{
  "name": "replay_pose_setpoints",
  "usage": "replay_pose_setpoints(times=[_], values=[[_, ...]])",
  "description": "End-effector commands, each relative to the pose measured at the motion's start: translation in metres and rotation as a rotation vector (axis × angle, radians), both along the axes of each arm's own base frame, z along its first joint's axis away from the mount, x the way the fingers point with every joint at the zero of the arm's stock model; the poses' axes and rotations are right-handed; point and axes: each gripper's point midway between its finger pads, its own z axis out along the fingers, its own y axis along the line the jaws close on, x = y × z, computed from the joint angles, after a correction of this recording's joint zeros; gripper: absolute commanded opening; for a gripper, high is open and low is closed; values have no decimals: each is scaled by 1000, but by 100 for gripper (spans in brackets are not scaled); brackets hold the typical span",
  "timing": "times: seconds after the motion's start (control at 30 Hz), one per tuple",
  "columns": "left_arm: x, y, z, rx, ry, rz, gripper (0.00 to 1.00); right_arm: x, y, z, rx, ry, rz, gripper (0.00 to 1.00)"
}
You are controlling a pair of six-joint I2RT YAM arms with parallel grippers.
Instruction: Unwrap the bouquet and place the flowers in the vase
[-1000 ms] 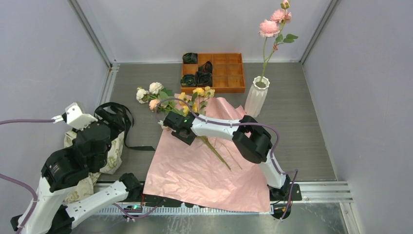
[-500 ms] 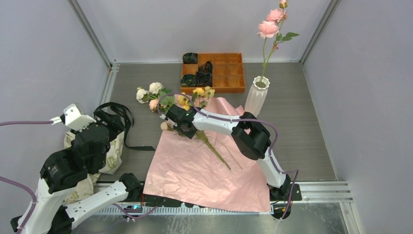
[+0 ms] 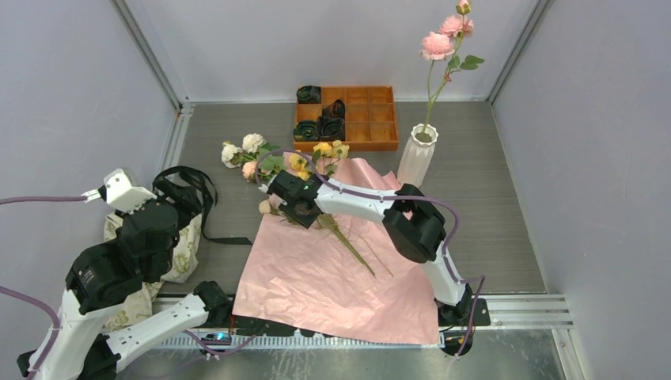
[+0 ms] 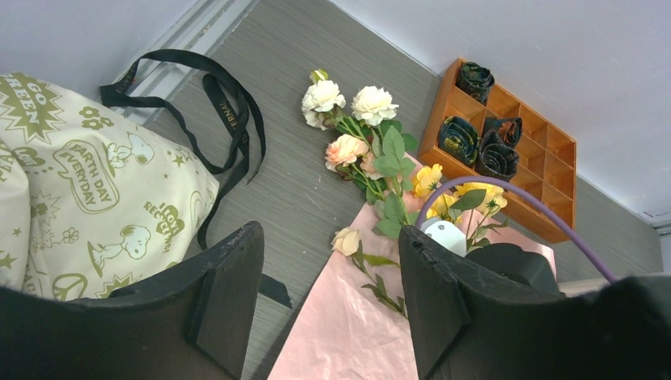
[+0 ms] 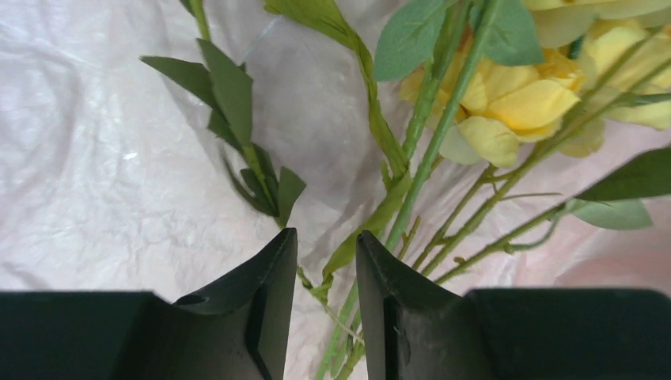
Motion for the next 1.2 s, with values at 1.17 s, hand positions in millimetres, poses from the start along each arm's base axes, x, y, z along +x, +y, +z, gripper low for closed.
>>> replay_pose_setpoints(times=[1.17], values=[[-2,6,0,2,-14,21,65,13,36,63,231,-37,41,7]])
